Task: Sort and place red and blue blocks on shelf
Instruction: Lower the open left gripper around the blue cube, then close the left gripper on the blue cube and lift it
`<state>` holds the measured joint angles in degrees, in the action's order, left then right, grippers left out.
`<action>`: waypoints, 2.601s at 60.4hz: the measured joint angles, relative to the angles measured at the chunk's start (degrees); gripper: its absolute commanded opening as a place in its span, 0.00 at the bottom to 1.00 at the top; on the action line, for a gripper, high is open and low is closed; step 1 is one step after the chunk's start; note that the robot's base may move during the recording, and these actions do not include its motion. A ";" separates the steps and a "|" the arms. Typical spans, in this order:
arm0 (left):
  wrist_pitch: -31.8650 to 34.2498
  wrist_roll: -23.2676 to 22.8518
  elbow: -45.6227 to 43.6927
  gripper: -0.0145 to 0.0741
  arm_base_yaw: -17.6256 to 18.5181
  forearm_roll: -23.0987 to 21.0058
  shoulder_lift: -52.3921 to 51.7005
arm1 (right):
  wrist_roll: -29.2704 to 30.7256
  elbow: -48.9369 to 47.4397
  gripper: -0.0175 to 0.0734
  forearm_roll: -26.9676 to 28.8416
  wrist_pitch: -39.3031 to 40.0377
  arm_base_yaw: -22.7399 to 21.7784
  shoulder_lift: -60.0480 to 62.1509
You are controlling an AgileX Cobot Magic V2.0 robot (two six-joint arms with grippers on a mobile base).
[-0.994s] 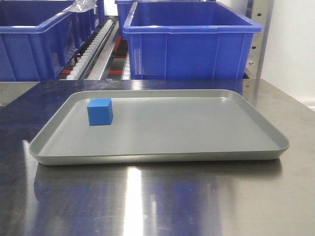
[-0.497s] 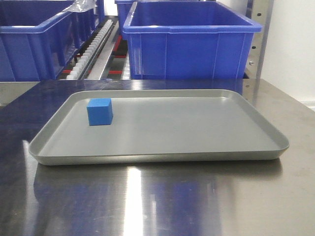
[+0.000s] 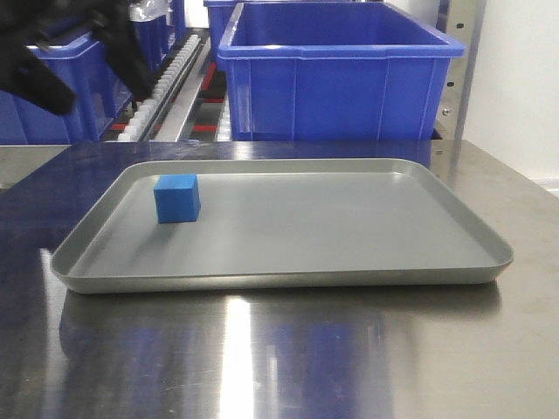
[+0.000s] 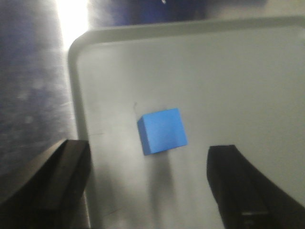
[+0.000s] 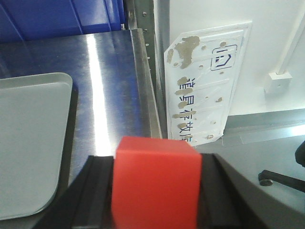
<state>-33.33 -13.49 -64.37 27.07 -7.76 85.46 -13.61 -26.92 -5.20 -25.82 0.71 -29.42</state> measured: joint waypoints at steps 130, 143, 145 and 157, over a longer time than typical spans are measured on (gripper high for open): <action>-2.50 -4.73 -9.46 0.31 3.95 3.65 20.51 | 0.00 0.00 0.26 0.00 0.00 0.00 0.00; -4.94 -4.73 -9.23 0.31 2.78 5.53 15.71 | 0.00 0.00 0.26 0.00 0.00 0.00 0.00; -5.07 -4.73 -9.23 0.31 2.12 6.07 14.13 | 0.00 0.00 0.26 0.00 0.00 0.00 0.00; -5.70 -4.75 -8.45 0.31 -3.52 8.07 3.51 | 0.00 0.00 0.26 0.00 0.00 0.00 0.00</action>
<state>-39.03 -18.24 -72.81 23.55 0.31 88.98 -13.61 -26.92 -5.20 -25.82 0.71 -29.42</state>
